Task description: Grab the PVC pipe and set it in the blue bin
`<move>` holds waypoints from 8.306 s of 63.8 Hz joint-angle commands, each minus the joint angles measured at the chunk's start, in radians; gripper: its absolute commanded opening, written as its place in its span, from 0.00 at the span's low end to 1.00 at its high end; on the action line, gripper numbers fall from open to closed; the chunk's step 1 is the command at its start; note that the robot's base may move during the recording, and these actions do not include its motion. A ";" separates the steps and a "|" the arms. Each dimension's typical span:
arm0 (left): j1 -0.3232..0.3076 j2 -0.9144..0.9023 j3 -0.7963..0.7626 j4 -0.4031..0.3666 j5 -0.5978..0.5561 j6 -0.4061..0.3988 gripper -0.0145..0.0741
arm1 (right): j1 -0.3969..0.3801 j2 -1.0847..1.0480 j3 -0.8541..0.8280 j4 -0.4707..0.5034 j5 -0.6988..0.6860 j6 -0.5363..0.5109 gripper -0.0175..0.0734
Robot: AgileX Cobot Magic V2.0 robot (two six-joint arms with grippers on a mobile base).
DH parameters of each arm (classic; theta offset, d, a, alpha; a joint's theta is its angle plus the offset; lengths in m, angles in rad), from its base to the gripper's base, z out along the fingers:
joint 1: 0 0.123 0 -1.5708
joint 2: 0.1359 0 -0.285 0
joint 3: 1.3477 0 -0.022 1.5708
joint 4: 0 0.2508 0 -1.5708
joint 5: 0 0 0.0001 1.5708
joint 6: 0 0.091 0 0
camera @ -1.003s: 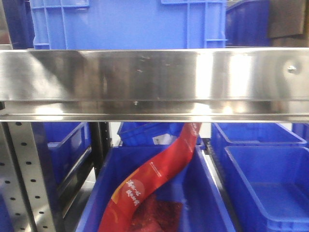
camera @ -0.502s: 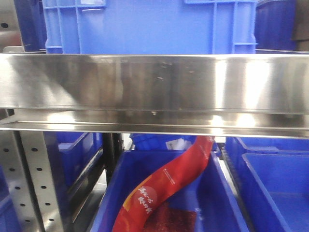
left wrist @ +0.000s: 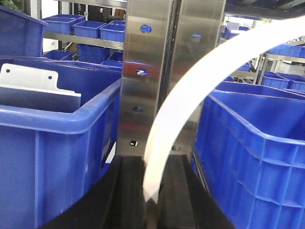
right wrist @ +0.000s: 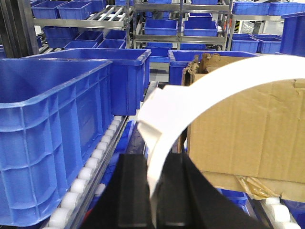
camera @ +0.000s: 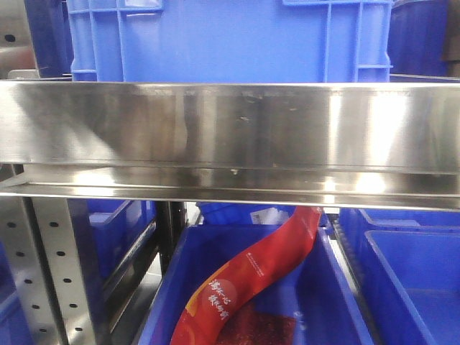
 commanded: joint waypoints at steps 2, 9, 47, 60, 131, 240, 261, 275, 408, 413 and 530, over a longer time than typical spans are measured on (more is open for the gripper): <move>0.000 -0.003 -0.003 -0.004 -0.033 -0.004 0.04 | 0.000 -0.002 -0.002 -0.003 -0.036 -0.008 0.01; 0.000 -0.003 -0.003 -0.004 -0.033 -0.004 0.04 | 0.000 -0.002 -0.002 -0.003 -0.038 -0.008 0.01; -0.215 0.180 -0.307 0.035 0.106 0.053 0.04 | 0.139 0.204 -0.221 0.056 0.010 -0.141 0.02; -0.348 0.412 -0.489 0.050 0.108 0.053 0.04 | 0.298 0.409 -0.367 0.065 0.044 -0.141 0.02; -0.423 1.176 -1.197 0.048 0.299 0.053 0.54 | 0.459 1.162 -1.029 0.277 0.232 -0.141 0.45; -0.456 0.099 -0.077 -0.083 -0.106 0.047 0.04 | 0.440 0.189 -0.051 0.207 -0.179 -0.141 0.01; -0.456 0.017 -0.077 -0.083 -0.119 0.047 0.04 | 0.440 0.128 -0.053 0.207 -0.142 -0.141 0.01; -0.456 0.017 -0.077 -0.083 -0.119 0.047 0.04 | 0.440 0.128 -0.053 0.207 -0.142 -0.141 0.01; -0.456 0.017 -0.077 -0.083 -0.119 0.047 0.04 | -0.037 -0.408 0.632 -0.052 -0.451 0.045 0.01; -0.456 0.017 -0.077 -0.083 -0.119 0.047 0.04 | -0.037 -0.408 0.632 -0.052 -0.451 0.045 0.01; -0.107 -0.514 0.572 0.068 -0.136 -0.009 0.04 | -0.038 -0.408 0.632 -0.052 -0.451 0.045 0.01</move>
